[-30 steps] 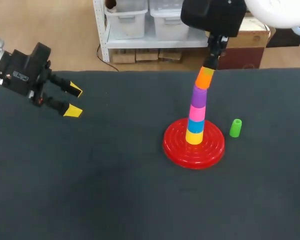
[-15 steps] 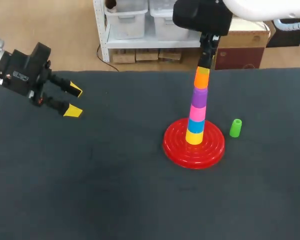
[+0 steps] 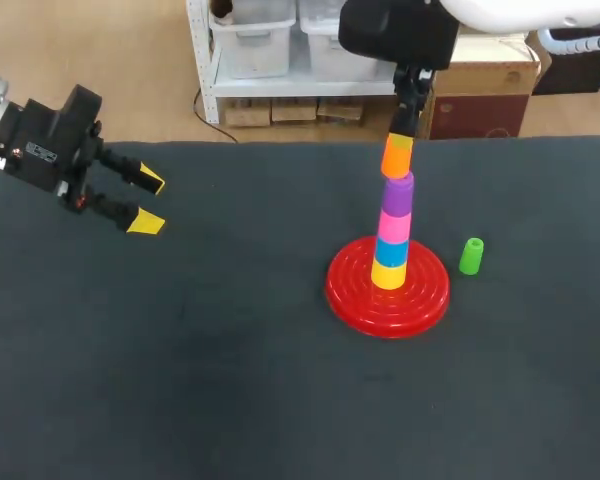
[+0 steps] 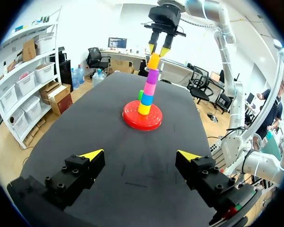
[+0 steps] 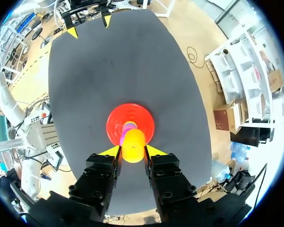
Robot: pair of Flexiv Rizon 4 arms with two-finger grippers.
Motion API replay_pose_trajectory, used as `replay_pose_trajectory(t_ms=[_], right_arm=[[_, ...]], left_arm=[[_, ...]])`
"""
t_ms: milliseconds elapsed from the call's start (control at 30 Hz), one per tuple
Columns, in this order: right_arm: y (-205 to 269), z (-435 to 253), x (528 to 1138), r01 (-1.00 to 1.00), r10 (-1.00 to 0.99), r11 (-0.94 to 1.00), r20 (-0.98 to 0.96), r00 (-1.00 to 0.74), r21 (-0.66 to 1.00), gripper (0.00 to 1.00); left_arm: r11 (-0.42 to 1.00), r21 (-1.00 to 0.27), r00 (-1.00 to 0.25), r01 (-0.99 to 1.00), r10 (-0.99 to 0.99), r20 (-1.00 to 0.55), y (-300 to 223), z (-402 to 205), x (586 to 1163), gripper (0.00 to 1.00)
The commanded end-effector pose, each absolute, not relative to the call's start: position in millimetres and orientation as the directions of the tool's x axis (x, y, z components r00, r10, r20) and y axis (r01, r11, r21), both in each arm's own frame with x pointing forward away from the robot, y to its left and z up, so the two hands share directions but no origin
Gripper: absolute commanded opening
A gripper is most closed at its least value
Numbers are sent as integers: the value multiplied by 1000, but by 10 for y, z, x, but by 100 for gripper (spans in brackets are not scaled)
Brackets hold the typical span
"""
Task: Pick up and stack the cylinders on the red base in this order: pink,purple,orange,green
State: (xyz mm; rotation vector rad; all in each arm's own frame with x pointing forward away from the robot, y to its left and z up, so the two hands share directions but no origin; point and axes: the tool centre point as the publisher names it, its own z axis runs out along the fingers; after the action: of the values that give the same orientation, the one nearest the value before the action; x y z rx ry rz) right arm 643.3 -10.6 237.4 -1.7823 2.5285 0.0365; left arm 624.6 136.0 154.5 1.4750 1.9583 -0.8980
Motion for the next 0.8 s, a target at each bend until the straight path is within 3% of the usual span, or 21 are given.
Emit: replay_pose_trajectory(t_ms=[33, 800], right_arm=[[-136, 2376, 6387, -941, -940, 337, -57, -336, -14, 0], [-165, 2374, 6398, -940, -939, 341, -43, -340, -17, 0]], left_arm=[[184, -193, -266, 964, 614, -744, 1370, 1534, 6244, 100], [184, -193, -266, 964, 614, -744, 1370, 1534, 6244, 100]])
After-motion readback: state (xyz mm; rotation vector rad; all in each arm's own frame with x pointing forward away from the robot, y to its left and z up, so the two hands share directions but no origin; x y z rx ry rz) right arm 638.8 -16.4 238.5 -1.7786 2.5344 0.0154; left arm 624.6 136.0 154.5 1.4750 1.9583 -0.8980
